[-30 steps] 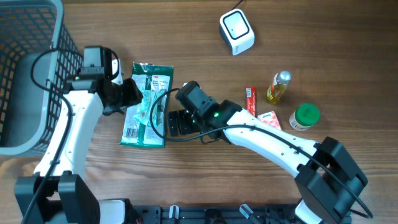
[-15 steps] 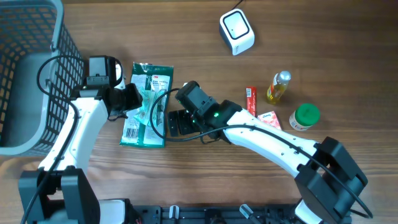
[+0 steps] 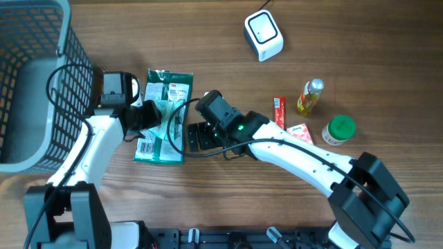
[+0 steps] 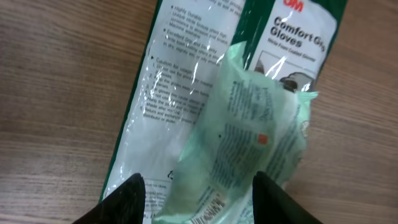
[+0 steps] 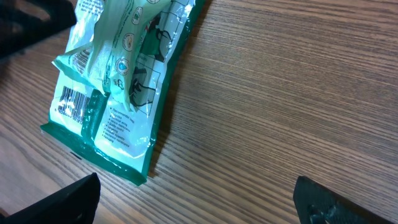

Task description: Scan the item barcode

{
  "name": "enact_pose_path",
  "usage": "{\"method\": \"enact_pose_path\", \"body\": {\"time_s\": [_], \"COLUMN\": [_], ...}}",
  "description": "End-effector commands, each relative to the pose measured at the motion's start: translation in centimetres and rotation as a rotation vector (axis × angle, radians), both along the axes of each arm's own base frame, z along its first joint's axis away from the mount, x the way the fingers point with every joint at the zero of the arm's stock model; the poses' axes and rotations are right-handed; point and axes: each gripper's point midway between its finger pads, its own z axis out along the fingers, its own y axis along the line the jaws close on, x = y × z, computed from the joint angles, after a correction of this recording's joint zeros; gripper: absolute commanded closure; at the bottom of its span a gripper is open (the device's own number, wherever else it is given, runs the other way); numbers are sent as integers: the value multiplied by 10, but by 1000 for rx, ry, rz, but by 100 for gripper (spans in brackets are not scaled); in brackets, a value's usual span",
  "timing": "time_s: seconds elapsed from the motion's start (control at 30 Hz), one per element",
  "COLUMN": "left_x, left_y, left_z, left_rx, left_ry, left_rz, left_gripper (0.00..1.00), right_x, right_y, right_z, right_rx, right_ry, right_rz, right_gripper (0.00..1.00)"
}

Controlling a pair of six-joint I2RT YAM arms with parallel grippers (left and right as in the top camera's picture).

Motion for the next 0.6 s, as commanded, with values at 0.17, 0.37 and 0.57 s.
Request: {"method": "enact_pose_path", "body": {"time_s": [0.17,0.37,0.57], "left_x": [-17,-20,-21], "left_y": [-2,-2,-2], "left_z": [-34,-46,-49], "left_rx": [-30,-31,-31], "left_ry": [59,97,103], "left_rz": [48,49,49], "left_gripper": [47,48,67], "right_x": [-1,-1,-1], "right_y": [-4,-4,-4], "right_z": [-9,-9,-9], "right_rx": [-31,-31,-31], "right_ry": [-1,-1,-1], "right_rz": [0,-1,-1], "right_gripper": [0,0,0]}}
